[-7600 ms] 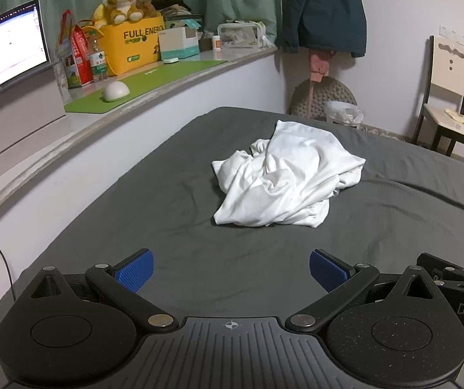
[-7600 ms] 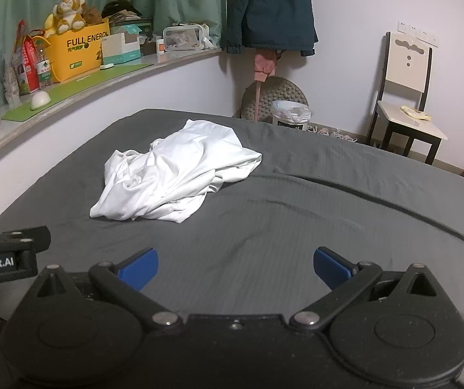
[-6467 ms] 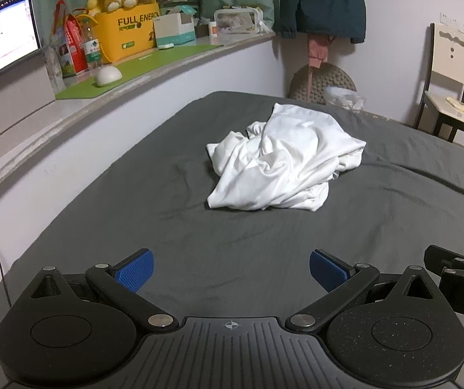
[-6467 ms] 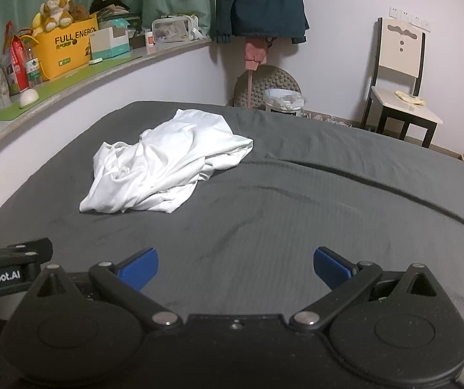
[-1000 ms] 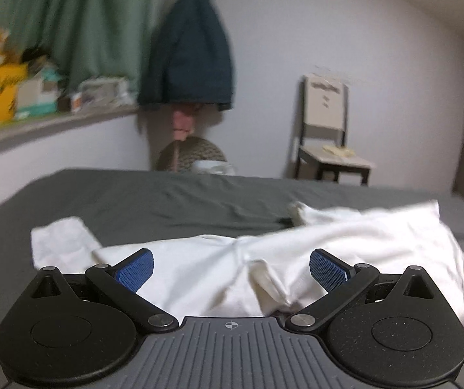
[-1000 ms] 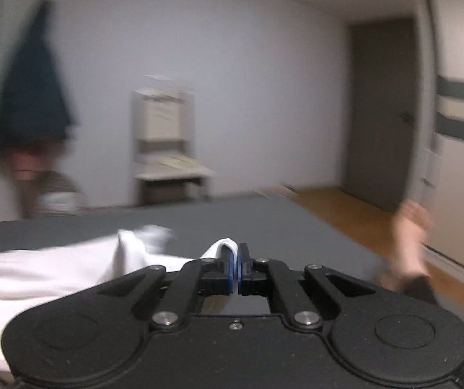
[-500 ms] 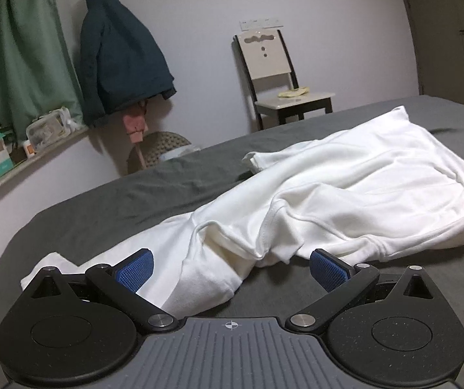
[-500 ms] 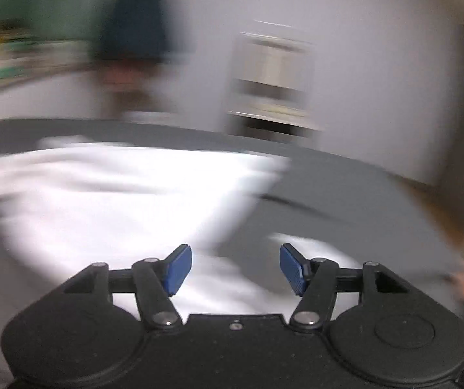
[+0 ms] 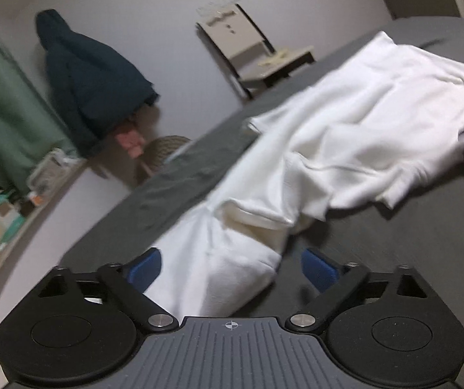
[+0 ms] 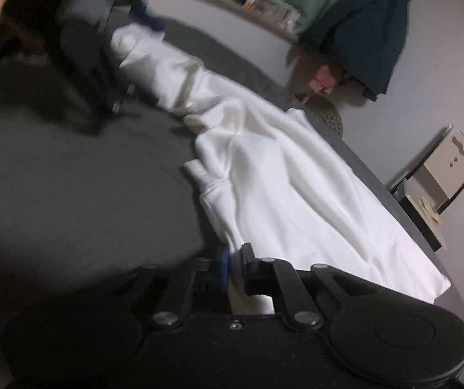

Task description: Fold clothes

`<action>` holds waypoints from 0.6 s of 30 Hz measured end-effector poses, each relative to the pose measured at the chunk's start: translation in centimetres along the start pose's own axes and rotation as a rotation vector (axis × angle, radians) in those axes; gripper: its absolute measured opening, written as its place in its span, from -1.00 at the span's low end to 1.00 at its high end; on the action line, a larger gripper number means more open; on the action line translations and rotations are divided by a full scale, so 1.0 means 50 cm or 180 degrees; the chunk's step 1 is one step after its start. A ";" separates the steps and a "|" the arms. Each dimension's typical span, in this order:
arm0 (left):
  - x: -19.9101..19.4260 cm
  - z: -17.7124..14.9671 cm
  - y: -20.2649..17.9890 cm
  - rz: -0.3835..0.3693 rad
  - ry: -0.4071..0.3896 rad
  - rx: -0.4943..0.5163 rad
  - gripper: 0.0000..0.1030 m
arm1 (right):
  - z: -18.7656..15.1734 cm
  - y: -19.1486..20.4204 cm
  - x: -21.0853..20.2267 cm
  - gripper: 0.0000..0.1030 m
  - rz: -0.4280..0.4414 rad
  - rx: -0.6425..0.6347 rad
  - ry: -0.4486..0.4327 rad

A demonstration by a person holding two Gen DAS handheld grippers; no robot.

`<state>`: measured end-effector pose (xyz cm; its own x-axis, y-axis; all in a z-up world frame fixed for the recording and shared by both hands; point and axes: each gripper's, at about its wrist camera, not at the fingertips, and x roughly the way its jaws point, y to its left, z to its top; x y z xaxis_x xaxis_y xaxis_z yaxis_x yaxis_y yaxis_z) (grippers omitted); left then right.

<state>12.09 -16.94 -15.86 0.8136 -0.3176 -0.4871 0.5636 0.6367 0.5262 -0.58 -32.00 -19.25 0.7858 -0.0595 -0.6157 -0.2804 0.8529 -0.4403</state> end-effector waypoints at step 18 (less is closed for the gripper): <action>-0.220 -0.057 0.092 -0.0518 -0.0604 0.1171 -0.94 | -0.162 -0.185 -0.338 -0.93 0.0739 0.0997 -0.0581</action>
<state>5.34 -8.49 -10.08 0.7026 -0.5381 -0.4656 0.6719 0.2862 0.6831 -15.72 -43.07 -10.07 0.8140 0.2213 -0.5370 -0.3025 0.9508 -0.0668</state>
